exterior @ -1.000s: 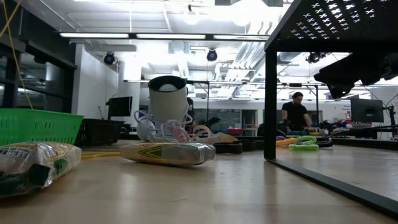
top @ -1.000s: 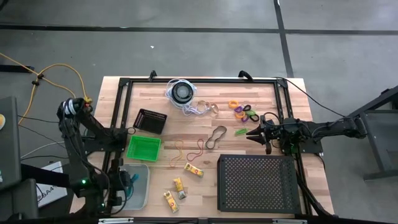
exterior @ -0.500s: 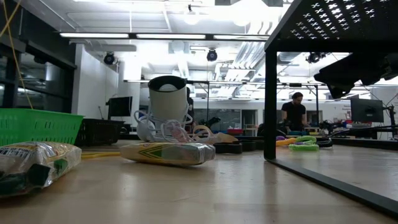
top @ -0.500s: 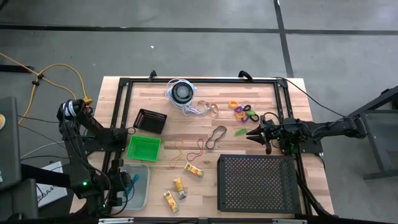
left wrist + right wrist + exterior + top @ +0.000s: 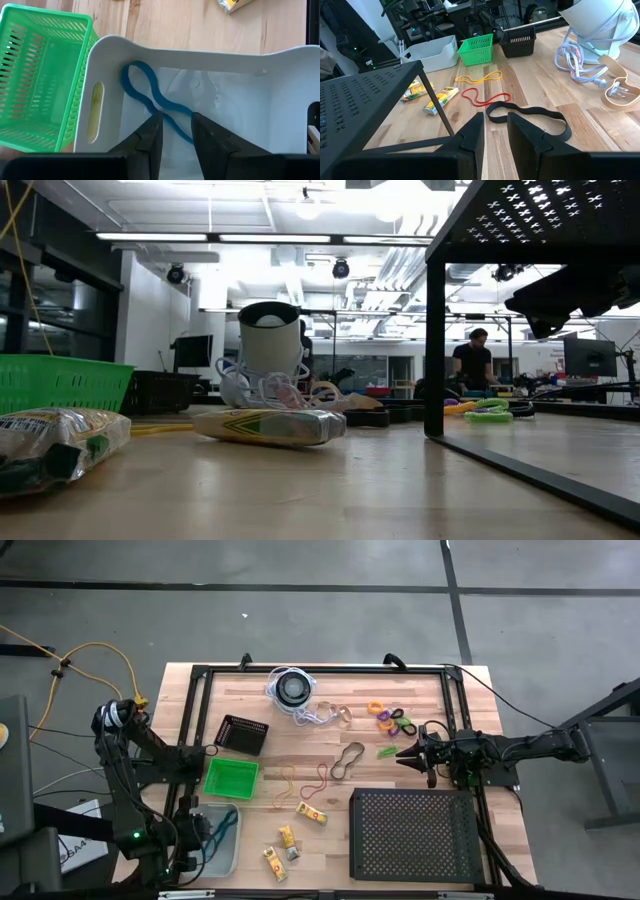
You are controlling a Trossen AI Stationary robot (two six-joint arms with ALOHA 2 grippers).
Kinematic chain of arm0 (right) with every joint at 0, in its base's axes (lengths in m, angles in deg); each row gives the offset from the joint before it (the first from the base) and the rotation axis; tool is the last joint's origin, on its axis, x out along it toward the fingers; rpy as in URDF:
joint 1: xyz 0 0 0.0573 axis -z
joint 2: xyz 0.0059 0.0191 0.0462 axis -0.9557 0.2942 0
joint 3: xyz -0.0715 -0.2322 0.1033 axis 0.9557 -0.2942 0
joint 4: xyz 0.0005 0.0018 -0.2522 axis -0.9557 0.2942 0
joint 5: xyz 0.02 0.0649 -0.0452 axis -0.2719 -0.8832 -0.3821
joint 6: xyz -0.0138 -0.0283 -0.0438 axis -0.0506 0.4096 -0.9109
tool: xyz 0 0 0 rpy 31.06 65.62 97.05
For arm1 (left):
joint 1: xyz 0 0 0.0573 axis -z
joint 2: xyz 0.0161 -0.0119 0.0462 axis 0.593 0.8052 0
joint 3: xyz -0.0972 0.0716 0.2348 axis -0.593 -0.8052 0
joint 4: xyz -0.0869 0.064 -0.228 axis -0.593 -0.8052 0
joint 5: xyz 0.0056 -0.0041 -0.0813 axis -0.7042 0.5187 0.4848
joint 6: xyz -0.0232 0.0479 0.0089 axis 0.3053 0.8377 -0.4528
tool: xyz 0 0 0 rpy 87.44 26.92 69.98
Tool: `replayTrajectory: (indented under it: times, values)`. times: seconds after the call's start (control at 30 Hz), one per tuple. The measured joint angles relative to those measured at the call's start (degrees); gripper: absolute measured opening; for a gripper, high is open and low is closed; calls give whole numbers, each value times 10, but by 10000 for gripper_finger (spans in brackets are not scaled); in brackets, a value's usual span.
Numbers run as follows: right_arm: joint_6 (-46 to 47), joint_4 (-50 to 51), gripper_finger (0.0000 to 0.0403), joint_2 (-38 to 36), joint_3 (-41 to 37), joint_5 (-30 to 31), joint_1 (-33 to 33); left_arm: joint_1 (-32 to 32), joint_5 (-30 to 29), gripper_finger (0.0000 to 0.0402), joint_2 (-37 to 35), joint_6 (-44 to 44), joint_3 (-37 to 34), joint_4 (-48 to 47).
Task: Pick & Place Office Desk Supplies
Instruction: Put the blue rubber band into the gray bin, then put the black rubber band into the gray bin
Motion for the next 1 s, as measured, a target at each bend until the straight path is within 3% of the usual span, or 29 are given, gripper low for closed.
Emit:
replayTrajectory:
  times: [0.27,0.4,0.57,0.77,1.0]
  values:
    - [0,0,73,0,0,0,0,-38,-45,100,-38,31,0,0]
    - [0,0,73,0,0,0,0,-109,-61,100,-63,95,0,2]
    - [0,0,73,0,0,0,0,-223,-66,100,-73,241,0,45]
    - [0,0,73,0,0,0,0,-359,9,100,-72,431,0,150]
    - [0,0,73,0,0,0,0,-468,86,100,-71,579,0,234]
